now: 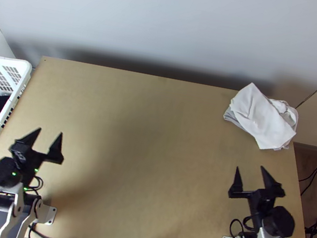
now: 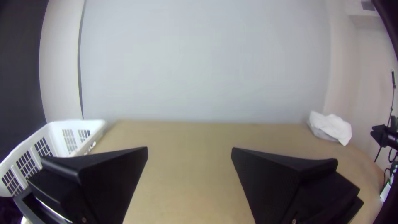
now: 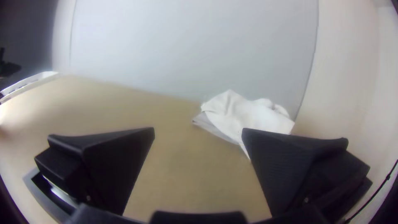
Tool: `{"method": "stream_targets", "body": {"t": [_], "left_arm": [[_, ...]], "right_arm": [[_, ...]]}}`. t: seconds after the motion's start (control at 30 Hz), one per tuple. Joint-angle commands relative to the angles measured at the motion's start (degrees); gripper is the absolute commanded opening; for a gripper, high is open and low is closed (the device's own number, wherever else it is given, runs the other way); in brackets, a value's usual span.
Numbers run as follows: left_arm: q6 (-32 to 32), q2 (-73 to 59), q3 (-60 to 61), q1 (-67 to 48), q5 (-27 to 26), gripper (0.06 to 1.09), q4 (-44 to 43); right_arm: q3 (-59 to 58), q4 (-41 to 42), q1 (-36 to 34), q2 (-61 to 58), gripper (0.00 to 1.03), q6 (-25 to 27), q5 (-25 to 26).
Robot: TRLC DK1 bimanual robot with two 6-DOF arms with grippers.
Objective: Fold the t-shirt
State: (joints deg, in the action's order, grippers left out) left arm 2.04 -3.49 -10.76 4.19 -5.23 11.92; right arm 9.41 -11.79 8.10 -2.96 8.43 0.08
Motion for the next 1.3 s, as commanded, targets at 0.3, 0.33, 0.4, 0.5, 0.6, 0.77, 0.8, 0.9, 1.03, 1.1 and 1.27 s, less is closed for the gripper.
{"method": "stream_targets", "body": {"t": [0.3,0.33,0.4,0.5,0.6,0.77,0.8,0.9,1.03,1.1,1.27], "left_arm": [[12.81,-39.67,-43.46,7.33,0.31,1.04,25.69],[14.30,-39.40,-43.73,8.56,0.31,1.04,25.17],[15.36,-39.23,-44.52,10.23,0.31,1.04,24.73],[15.10,-37.30,-45.31,12.16,0.66,1.04,26.84],[14.04,-35.27,-45.49,13.39,0.58,1.04,28.59],[10.70,-34.48,-46.28,15.85,-0.48,1.04,35.01],[8.85,-34.48,-46.19,15.85,-0.48,1.04,35.80],[5.69,-35.36,-46.63,15.68,-0.48,1.04,39.23],[5.34,-39.23,-47.07,15.15,-0.13,1.04,41.08],[4.90,-42.30,-48.56,17.52,1.98,1.04,41.25],[-2.48,-52.24,-55.86,36.16,1.98,1.04,40.28]], "right_arm": [[43.32,-30.84,-11.44,-38.08,0.98,-7.72,-0.16],[44.64,-31.27,-10.47,-38.00,0.98,-8.60,-0.16],[47.63,-34.44,-9.42,-37.91,0.98,-9.83,-0.08],[49.74,-40.06,-9.86,-35.10,0.98,-11.77,-0.34],[48.07,-38.31,-9.42,-30.26,0.98,-13.96,-0.43],[47.10,-37.87,-12.32,-27.45,0.98,-13.96,-0.34],[47.02,-37.87,-11.97,-27.45,0.98,-13.88,-0.34],[47.02,-38.13,-10.82,-27.36,0.98,-12.21,-0.34],[50.00,-39.36,-8.71,-30.61,0.98,-8.60,-0.34],[53.17,-41.65,-8.71,-33.86,0.98,-6.23,-0.25],[58.53,-44.81,-7.83,-40.37,0.98,-3.33,-0.34]]}}
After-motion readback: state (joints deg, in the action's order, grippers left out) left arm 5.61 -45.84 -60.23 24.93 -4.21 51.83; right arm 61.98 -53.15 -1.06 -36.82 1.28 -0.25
